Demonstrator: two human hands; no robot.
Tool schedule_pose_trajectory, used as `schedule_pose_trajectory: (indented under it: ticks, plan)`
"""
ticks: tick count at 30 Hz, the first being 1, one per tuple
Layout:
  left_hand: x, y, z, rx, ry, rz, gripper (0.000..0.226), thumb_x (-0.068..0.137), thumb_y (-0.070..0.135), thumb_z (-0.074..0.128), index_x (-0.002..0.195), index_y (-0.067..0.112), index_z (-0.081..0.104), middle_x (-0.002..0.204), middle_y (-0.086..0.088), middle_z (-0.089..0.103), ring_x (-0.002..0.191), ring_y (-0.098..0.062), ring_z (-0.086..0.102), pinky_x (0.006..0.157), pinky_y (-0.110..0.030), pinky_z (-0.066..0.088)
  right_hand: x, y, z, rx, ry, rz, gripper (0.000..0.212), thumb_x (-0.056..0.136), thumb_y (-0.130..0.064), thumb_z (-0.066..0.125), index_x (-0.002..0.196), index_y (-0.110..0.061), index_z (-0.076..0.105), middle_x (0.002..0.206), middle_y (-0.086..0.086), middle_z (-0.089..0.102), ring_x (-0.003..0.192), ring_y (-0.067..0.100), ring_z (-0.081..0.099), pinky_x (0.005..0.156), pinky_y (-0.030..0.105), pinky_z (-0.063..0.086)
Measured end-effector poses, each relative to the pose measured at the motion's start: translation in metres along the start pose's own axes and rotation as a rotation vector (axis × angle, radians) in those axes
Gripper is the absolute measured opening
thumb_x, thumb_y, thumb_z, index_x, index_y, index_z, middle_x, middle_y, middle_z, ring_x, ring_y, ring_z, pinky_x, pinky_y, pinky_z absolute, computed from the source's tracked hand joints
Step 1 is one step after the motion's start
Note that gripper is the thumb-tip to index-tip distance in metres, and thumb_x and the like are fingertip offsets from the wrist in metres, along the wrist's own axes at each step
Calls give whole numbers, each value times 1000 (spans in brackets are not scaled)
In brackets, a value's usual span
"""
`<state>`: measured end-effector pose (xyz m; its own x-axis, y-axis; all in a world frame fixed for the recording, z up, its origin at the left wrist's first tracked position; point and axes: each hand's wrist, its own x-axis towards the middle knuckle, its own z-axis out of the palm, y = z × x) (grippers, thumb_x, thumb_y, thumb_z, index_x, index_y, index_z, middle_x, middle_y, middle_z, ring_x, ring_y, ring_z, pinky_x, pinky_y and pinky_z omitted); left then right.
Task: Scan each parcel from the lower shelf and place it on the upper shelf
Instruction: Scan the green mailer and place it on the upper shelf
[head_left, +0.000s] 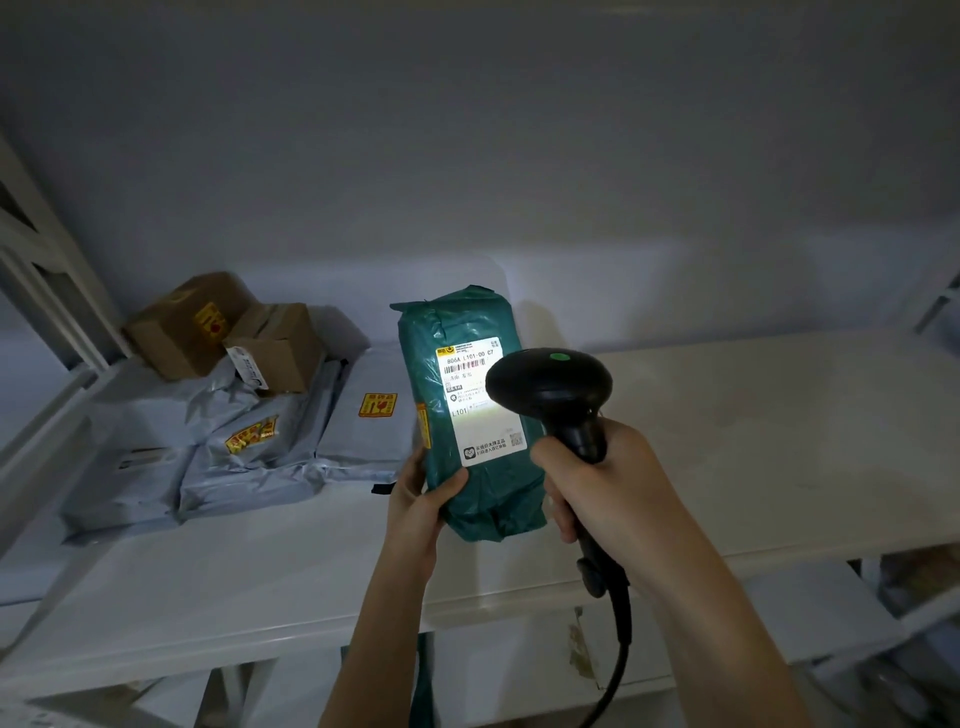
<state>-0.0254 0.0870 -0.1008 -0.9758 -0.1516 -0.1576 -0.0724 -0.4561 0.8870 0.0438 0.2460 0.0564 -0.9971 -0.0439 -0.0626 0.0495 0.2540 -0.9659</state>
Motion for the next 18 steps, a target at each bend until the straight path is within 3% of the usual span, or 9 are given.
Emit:
schedule_pose_trajectory:
  ticks: [5, 11, 15, 18]
  plan:
    - [0, 5, 0, -1, -7, -10, 60, 78, -5, 66, 132, 15, 51, 121, -4, 66, 107, -20, 64, 73, -26, 58, -7, -3, 4, -14, -6, 26, 24, 83, -13, 54, 61, -10, 43, 50, 11, 41, 40, 17, 39, 48, 29, 40]
    - [-10, 5, -1, -6, -20, -19, 59, 76, -3, 69, 129, 19, 55, 121, -2, 67, 110, -22, 64, 92, -41, 52, -10, 1, 2, 31, 84, 23, 21, 85, -22, 60, 85, -6, 46, 54, 13, 48, 43, 19, 45, 48, 30, 43]
    - [-25, 8, -12, -41, 15, -26, 57, 77, -1, 68, 128, 20, 56, 115, 1, 70, 104, -19, 66, 87, -38, 54, 15, 17, -7, 98, 188, 169, 22, 88, -30, 55, 93, -12, 44, 61, 9, 51, 49, 18, 48, 49, 30, 42]
    - [-34, 12, -23, -58, 73, -16, 50, 78, 0, 67, 125, 18, 59, 114, -1, 70, 104, -21, 66, 84, -37, 53, 52, 41, -8, 96, 162, 279, 17, 90, -30, 52, 90, -16, 44, 75, 10, 52, 61, 17, 51, 51, 28, 45]
